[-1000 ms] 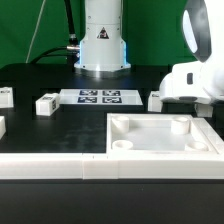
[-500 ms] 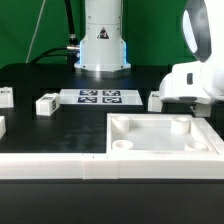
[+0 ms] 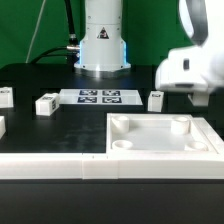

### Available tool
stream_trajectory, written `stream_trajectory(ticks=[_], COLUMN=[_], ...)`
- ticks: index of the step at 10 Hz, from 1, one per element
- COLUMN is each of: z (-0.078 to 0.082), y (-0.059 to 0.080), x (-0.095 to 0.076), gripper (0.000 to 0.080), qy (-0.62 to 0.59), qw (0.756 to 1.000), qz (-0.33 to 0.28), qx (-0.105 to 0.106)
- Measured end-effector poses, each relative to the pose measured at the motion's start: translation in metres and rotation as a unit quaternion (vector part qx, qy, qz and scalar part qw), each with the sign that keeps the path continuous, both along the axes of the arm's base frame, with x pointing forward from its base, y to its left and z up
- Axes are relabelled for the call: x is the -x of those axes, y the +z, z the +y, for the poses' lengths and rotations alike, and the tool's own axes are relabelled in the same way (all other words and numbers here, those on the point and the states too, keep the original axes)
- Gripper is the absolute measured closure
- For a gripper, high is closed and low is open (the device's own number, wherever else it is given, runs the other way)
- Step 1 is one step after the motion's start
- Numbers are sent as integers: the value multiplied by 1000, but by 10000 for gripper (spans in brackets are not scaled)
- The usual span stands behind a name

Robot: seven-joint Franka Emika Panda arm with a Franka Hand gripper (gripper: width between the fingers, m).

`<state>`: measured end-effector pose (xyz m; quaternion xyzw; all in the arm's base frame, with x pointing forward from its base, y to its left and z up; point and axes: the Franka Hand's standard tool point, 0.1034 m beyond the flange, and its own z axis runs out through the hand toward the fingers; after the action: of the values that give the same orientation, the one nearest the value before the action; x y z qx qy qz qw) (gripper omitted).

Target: Assemble one leg

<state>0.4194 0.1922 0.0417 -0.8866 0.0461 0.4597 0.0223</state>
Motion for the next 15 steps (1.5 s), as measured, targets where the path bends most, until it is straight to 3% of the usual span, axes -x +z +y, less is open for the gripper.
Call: stream_trajectory(ticks=[2, 3, 6, 8, 9, 10, 12, 14, 15], z=[-6, -9, -6, -2, -10, -19, -40, -59, -57], y=[36, 47, 42, 39, 34, 35, 56, 71, 69], x=[-7, -9, -14, -28, -29, -40, -51, -60, -68], gripper=[509, 509, 509, 509, 509, 509, 509, 509, 509], qy=[3, 4, 1, -11, -1, -1, 7, -3, -7], qw=[1000, 1000, 1000, 993, 989, 981, 965, 948, 927], qz=[4, 7, -18, -116, -149, -191, -261, -316, -374], qx=[0, 0, -1, -2, -18, -27, -40, -33, -30])
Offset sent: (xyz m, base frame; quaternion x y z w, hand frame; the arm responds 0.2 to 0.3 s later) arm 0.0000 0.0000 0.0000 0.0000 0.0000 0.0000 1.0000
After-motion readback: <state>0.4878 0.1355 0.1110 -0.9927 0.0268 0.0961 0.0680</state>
